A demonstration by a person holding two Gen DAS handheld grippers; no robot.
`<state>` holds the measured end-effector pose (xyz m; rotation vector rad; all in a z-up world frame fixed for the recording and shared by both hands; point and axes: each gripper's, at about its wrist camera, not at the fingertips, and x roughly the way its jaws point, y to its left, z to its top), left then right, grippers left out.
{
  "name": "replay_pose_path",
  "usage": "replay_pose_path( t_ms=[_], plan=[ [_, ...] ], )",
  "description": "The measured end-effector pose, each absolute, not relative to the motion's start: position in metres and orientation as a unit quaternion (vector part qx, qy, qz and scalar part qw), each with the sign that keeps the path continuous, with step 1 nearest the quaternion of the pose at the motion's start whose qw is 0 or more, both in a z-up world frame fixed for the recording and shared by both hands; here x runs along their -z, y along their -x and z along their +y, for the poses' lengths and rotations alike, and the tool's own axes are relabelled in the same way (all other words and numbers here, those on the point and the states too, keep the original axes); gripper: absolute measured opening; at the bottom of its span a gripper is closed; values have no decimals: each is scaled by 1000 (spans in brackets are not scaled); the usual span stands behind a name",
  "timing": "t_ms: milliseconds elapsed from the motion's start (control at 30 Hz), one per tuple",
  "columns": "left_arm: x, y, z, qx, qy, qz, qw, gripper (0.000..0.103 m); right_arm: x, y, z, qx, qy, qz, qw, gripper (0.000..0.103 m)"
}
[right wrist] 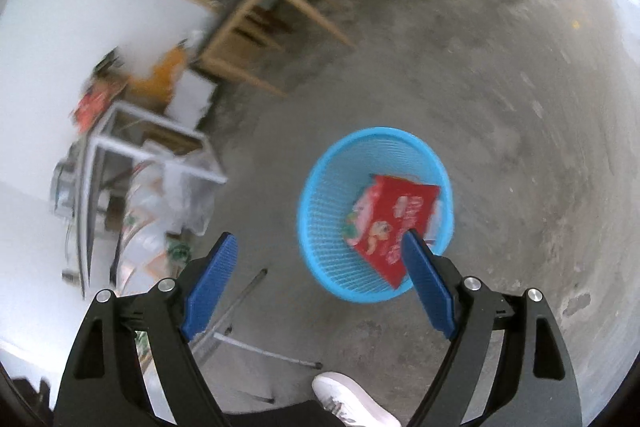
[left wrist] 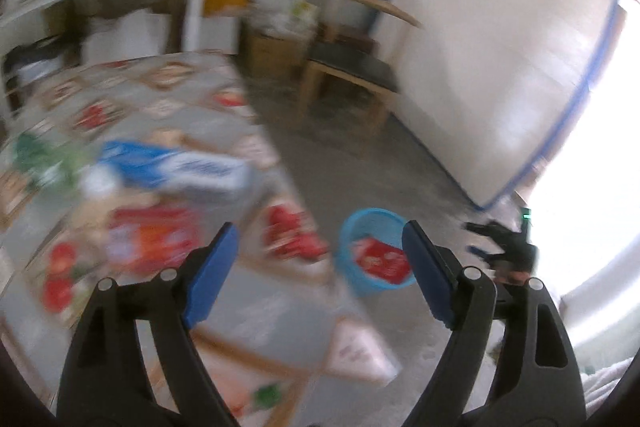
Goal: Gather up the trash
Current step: 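Move both grippers back to the table toward the red can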
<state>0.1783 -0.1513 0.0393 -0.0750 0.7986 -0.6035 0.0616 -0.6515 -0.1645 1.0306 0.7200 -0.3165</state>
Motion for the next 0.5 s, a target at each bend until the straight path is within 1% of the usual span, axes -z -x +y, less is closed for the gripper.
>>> replay_pose_path(
  t_ms=[100, 267, 400, 500],
  plan=[
    [-34, -168, -106, 241, 52, 385, 889, 80, 127, -69, -623, 112, -436, 338, 826, 82],
    [-14, -153, -52, 189, 79, 392, 897, 80, 54, -97, -558, 21, -350, 332, 876, 82],
    [4, -147, -26, 177, 113, 396, 894, 80, 12, -125, -494, -60, -291, 333, 895, 82],
    [14, -144, -20, 176, 118, 394, 894, 80, -8, -154, -434, -119, -228, 352, 900, 82]
  ],
)
